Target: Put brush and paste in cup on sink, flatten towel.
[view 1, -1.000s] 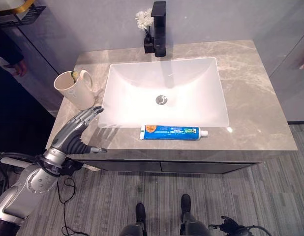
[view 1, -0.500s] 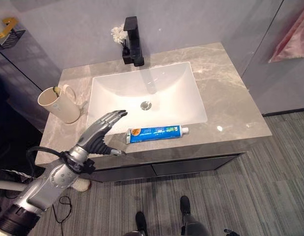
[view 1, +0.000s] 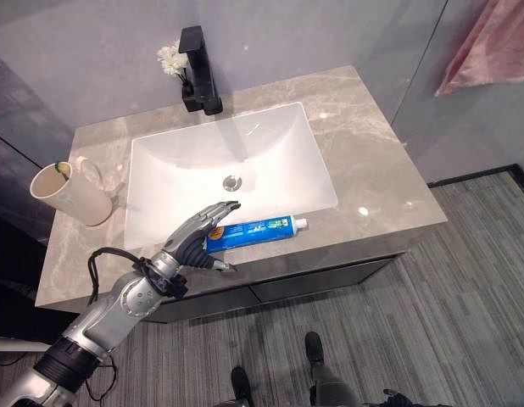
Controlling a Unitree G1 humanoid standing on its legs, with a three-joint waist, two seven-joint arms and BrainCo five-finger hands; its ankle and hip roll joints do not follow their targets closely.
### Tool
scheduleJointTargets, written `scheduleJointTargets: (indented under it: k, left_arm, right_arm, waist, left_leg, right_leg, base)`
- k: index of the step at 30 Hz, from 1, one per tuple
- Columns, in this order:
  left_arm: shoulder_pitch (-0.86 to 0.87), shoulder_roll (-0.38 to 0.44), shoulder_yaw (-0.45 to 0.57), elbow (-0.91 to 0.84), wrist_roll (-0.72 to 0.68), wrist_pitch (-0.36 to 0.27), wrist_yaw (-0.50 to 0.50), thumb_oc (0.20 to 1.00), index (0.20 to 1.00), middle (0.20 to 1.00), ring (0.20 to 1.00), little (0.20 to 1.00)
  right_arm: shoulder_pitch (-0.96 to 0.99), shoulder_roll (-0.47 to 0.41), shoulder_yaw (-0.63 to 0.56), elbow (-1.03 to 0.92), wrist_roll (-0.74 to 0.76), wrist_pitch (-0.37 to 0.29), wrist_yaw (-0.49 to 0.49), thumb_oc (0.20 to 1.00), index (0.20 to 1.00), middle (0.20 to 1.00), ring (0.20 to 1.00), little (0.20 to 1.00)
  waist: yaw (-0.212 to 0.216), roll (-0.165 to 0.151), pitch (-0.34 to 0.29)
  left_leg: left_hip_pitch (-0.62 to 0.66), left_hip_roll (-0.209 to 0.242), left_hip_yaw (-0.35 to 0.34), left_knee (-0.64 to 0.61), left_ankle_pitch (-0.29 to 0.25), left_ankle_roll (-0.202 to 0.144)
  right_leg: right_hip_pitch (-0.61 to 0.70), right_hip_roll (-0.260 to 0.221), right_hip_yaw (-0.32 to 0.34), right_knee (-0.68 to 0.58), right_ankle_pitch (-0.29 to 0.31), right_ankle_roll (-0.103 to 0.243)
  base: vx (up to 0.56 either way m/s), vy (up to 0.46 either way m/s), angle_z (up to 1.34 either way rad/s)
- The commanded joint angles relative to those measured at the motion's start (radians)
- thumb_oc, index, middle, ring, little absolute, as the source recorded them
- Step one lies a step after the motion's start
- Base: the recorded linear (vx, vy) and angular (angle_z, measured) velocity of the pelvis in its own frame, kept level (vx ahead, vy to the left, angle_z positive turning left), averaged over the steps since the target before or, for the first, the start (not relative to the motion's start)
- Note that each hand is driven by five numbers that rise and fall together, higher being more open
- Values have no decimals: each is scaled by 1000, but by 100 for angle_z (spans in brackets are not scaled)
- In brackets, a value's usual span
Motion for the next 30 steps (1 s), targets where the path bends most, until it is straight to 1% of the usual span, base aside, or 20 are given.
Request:
scheduleJointTargets:
  k: [1, 12, 14, 24, 30]
  left_arm:
    - [-91, 7, 20, 3, -2, -17, 15, 1000, 1000, 1000, 1000, 1000]
    - [-114, -40, -1, 31, -18, -7, 29, 1000, 1000, 1000, 1000, 1000]
    - [-118, -60, -9, 42, -25, -5, 32, 1000, 1000, 1000, 1000, 1000]
    - [-151, -73, -51, 58, -5, -6, 30, 1000, 1000, 1000, 1000, 1000]
    - [-171, -107, -79, 83, -2, -2, 39, 1000, 1000, 1000, 1000, 1000]
  right_arm:
    - [-12, 1, 8, -25, 49, -9, -8, 1000, 1000, 1000, 1000, 1000]
    - [-12, 18, 20, -25, 59, -9, -7, 1000, 1000, 1000, 1000, 1000]
    - [-13, 23, 24, -25, 60, -9, -10, 1000, 1000, 1000, 1000, 1000]
    - [-19, 27, 34, -32, 64, -14, -15, 1000, 1000, 1000, 1000, 1000]
    - [-18, 30, 40, -34, 62, -15, -23, 1000, 1000, 1000, 1000, 1000]
  waist:
    - [-16, -30, 21]
    - [-21, -49, 20]
    - [-24, -52, 22]
    - [-27, -61, 24]
    - [-30, -63, 23]
  left_leg:
    - [-57, 92, -63, 11, 82, -73]
    - [-65, 95, -62, 11, 84, -75]
    - [-67, 98, -61, 11, 86, -75]
    - [-72, 100, -59, 11, 86, -76]
    - [-74, 101, -56, 11, 86, -76]
  right_leg:
    - [49, -98, 2, 8, -36, 118]
    - [38, -98, 4, 8, -35, 115]
    - [35, -98, 4, 8, -35, 116]
    - [27, -95, 7, 8, -34, 114]
    - [23, -96, 7, 8, -33, 114]
  base:
    - [24, -15, -5]
    - [6, -3, 0]
    - [0, 0, 0]
    - [0, 0, 0]
    - [3, -1, -2]
